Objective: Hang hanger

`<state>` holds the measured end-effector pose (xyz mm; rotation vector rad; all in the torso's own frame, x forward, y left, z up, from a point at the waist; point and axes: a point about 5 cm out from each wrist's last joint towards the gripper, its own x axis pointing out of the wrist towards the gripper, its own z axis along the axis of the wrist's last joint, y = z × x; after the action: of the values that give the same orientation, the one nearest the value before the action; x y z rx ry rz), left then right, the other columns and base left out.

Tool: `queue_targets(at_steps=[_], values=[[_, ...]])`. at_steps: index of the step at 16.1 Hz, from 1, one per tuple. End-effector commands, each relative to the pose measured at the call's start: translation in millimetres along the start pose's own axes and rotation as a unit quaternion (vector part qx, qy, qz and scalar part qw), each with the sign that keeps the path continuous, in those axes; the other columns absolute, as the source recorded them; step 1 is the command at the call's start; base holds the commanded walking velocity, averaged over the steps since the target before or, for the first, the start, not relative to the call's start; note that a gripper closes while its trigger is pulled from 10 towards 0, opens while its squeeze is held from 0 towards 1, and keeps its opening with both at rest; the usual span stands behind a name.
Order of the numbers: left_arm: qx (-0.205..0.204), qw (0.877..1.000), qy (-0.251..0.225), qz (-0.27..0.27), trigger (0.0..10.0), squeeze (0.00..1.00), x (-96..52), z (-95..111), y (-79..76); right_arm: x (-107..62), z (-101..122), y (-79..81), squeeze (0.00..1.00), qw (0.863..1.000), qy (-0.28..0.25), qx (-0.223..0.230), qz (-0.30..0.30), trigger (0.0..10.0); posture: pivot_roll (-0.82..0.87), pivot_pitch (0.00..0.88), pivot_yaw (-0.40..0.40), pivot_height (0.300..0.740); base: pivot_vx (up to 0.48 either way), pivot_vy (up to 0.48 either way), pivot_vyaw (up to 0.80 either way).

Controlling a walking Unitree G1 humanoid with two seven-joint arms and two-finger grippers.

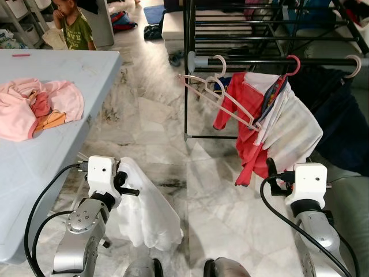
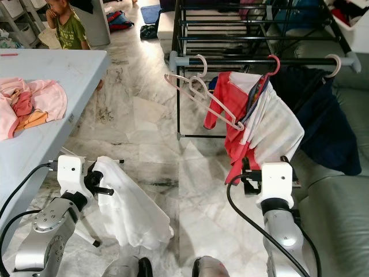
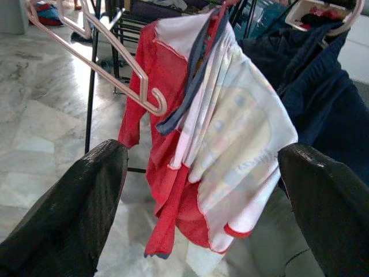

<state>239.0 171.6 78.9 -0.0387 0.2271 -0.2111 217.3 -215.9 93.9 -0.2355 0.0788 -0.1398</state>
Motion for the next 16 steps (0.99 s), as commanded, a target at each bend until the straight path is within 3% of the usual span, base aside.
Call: queue_targets(at_steps=[1, 6, 9, 11, 16], values=[[0.008, 1.000, -0.019, -0.004, 10.0, 0.00, 0.0, 12, 1.4, -1.8, 1, -0.7, 0.00, 1.000, 0.000, 0.003, -0.003, 10.0, -0.06, 0.101, 0.055, 0.740, 0.000, 0.000, 0.00], [0.012, 1.000, -0.015, -0.006, 10.0, 0.00, -3.1, 13, 4.6, -4.2, 3, 5.6, 0.00, 1.000, 0.001, 0.010, -0.002, 10.0, -0.03, 0.110, 0.065, 0.740, 0.000, 0.000, 0.00], [0.013, 0.999, -0.036, -0.018, 10.0, 0.00, 0.7, 19, -0.2, -1.9, 3, 8.1, 0.00, 1.000, -0.001, 0.011, 0.011, 10.0, -0.01, 0.087, 0.031, 0.740, 0.000, 0.000, 0.00], [0.008, 0.998, -0.061, -0.014, 10.0, 0.00, 7.1, 28, 0.1, 8.6, 8, 9.0, 0.00, 1.000, -0.010, 0.009, 0.016, 10.0, -0.01, 0.074, 0.007, 0.740, 0.413, 0.000, 0.00], [0.006, 0.997, -0.068, -0.027, 10.0, 0.00, 10.5, 28, -8.3, 20.5, 18, 10.3, 0.00, 0.999, -0.029, 0.002, 0.032, 10.0, -0.02, 0.055, -0.008, 0.740, 0.461, 0.000, 0.00]])
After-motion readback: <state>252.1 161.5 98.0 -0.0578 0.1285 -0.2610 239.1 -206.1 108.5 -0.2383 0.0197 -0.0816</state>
